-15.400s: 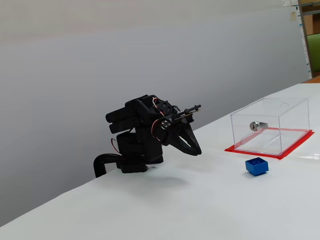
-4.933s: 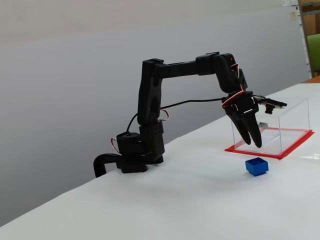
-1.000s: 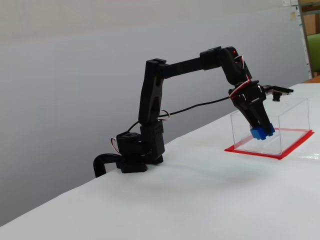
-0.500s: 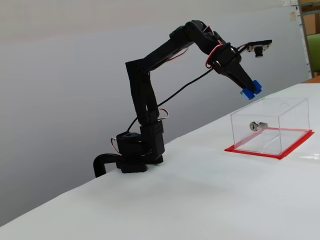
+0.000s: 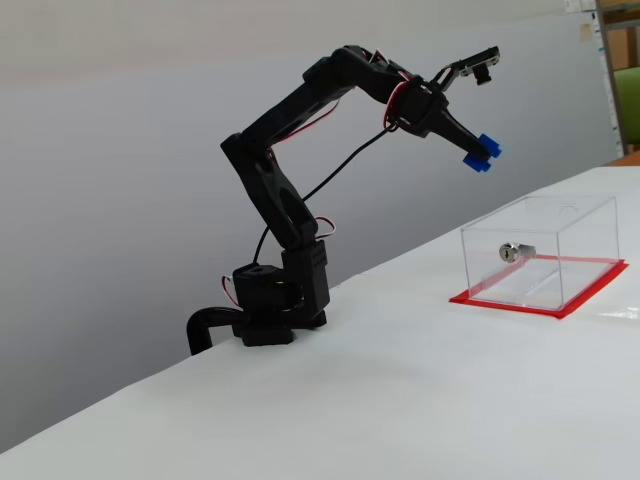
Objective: Pick the blue lego brick and place it into the transparent box
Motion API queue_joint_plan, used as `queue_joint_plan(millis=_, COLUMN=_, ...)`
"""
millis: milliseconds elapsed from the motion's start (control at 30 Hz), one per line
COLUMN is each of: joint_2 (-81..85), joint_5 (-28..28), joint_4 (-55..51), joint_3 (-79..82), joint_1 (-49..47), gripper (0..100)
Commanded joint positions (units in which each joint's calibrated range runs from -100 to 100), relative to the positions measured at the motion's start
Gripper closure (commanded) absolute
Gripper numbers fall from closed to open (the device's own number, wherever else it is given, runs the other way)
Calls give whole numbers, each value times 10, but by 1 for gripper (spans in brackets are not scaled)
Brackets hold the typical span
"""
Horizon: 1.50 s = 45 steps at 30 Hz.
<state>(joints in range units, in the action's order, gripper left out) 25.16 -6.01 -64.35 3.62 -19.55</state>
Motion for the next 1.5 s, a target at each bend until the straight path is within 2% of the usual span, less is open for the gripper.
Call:
queue_joint_plan(millis=0, joint_2=29, joint_5=7, joint_4=24, joint_3=4, joint_1=-21, gripper=99)
queue_joint_plan(millis=733, joint_2=-143, joint_5=50, joint_4=207, joint_3=-5, joint_1=-280, gripper=99)
queue_joint_plan(millis=1333, joint_2=-189, joint_5=50, joint_4=208, joint_3=-6, joint_1=-311, gripper=99)
queue_joint_plan(millis=1467, joint_2=-189, joint_5=50, joint_4=207, joint_3=-6, joint_1=-311, gripper=90)
